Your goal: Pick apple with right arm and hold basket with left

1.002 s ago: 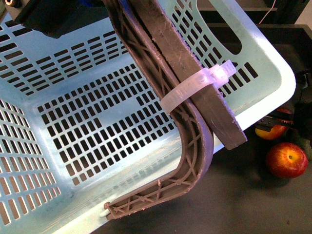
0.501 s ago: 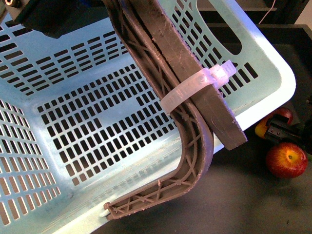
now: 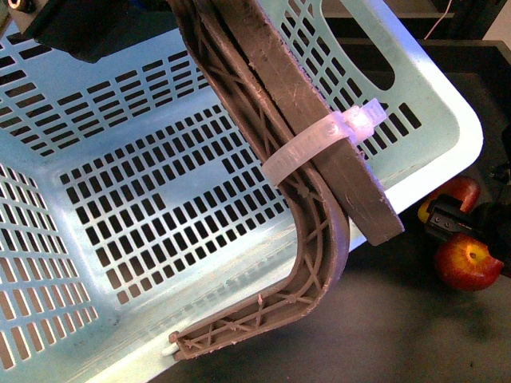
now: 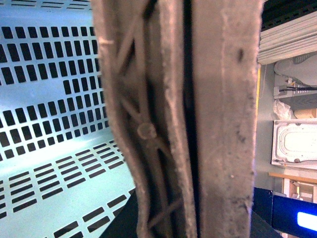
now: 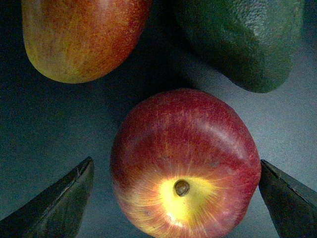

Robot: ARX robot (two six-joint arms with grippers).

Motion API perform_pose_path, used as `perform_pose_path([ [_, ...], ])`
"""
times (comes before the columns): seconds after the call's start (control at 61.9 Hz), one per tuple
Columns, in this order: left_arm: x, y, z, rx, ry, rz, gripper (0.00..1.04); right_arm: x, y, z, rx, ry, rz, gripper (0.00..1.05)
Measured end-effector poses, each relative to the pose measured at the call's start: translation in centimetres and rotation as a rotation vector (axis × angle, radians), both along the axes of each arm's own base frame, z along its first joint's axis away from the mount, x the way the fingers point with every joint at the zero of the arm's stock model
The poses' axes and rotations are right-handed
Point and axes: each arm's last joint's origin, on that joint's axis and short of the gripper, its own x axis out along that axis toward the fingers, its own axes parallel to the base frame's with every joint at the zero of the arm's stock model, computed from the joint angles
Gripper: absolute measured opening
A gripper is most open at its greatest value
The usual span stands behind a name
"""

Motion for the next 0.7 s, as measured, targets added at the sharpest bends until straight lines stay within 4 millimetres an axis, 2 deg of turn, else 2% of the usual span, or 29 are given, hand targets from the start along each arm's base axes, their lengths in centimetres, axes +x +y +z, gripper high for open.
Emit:
perform_pose_path([
  [0.226, 0.0, 0.0, 0.0, 0.0, 0.0, -0.001, 0.16, -0.11, 0.05, -0.34, 0.016, 0.02, 0.004, 0.96],
  [0.339, 0.0, 0.0, 0.0, 0.0, 0.0, 0.0, 0.16, -0.18, 0.06, -0.38, 0.019, 0.03, 0.001, 0.79],
  [0.404, 0.0, 0.0, 0.0, 0.0, 0.0, 0.0, 0.16, -0.15, 0.06, -0.37, 0.018, 0.03, 0.0, 0.75],
  [0.695, 0.0, 0.0, 0.0, 0.0, 0.0, -0.001, 0.16, -0.17, 0.04, -0.35, 0.016, 0.031, -0.013, 0.72],
])
